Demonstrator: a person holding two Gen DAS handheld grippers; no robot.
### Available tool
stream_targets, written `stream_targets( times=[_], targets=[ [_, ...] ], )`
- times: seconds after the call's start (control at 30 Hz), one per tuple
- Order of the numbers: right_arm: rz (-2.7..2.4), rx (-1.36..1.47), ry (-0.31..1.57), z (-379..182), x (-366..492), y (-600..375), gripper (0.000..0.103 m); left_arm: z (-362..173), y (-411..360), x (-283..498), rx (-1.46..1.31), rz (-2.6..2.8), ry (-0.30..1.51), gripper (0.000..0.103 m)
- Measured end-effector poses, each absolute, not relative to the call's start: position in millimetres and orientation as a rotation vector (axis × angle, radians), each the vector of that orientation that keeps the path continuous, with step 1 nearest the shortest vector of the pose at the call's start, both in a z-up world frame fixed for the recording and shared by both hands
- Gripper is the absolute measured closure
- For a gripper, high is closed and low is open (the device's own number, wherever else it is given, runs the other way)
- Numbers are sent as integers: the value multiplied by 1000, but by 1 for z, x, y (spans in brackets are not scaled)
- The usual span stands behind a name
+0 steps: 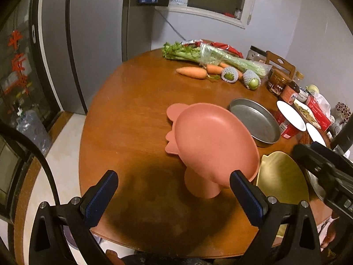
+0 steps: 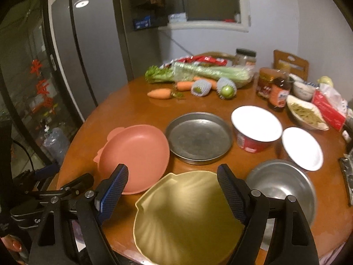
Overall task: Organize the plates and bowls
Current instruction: 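Grasp the pink bear-shaped plate rim with the left gripper and lift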
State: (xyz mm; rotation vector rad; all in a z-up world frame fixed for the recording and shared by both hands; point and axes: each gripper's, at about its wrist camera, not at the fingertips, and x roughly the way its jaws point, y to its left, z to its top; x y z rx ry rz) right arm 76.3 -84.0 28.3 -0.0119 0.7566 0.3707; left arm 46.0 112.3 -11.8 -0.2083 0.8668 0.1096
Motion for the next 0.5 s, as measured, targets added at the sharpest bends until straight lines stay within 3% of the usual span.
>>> stream_targets(
  times=[0.23, 0.3, 0.5],
  targets=[
    [430, -72, 850, 8, 111, -58, 48, -26, 112, 63, -232, 116, 917, 1],
    [438, -81, 868, 2, 117, -55, 60, -29, 112, 68, -238, 112, 926, 2],
    [463, -106, 899, -9, 128, -46, 69, -34, 112, 74, -235, 115, 943, 4]
  ],
)
